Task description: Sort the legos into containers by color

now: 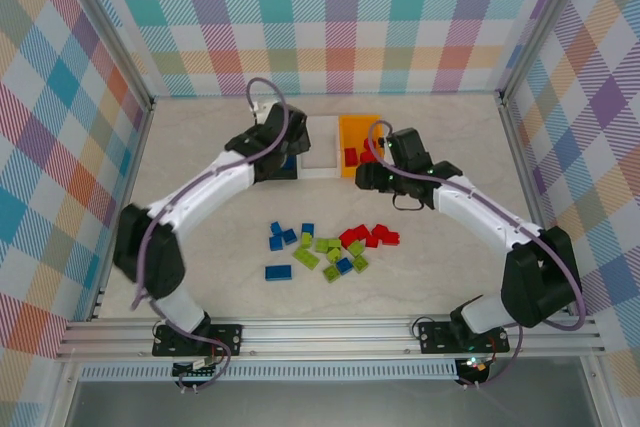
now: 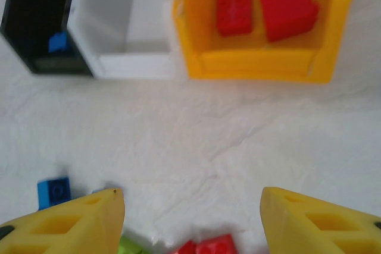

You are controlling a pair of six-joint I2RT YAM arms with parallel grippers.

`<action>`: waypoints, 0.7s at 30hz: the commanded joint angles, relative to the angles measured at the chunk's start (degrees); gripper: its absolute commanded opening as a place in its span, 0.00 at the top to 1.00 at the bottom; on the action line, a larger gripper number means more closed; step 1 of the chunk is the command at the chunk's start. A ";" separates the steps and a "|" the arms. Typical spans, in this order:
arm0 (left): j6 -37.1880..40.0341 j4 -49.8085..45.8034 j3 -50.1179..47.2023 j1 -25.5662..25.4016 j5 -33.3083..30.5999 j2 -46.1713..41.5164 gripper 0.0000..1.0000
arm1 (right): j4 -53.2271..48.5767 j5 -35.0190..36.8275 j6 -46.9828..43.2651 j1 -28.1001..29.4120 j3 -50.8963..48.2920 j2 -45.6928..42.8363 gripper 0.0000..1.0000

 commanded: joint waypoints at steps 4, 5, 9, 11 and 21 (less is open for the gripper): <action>-7.99 9.33 -21.53 -5.95 4.56 -15.61 0.00 | -5.28 -1.25 -2.05 6.33 -5.29 -3.11 0.38; -8.97 10.00 -24.67 -6.58 5.39 -17.35 0.00 | -5.73 -0.48 -1.88 7.28 -6.19 -3.04 0.39; -12.02 9.93 -32.82 -8.74 7.52 -21.26 0.00 | -7.73 5.46 1.02 9.46 -9.43 -2.63 0.43; -13.18 8.03 -34.82 -9.29 7.34 -22.19 0.00 | -7.26 7.23 2.89 9.36 -11.80 -2.85 0.43; -13.74 7.97 -40.23 -9.56 7.59 -24.38 0.00 | -6.90 9.43 4.48 5.86 -13.23 -1.19 0.42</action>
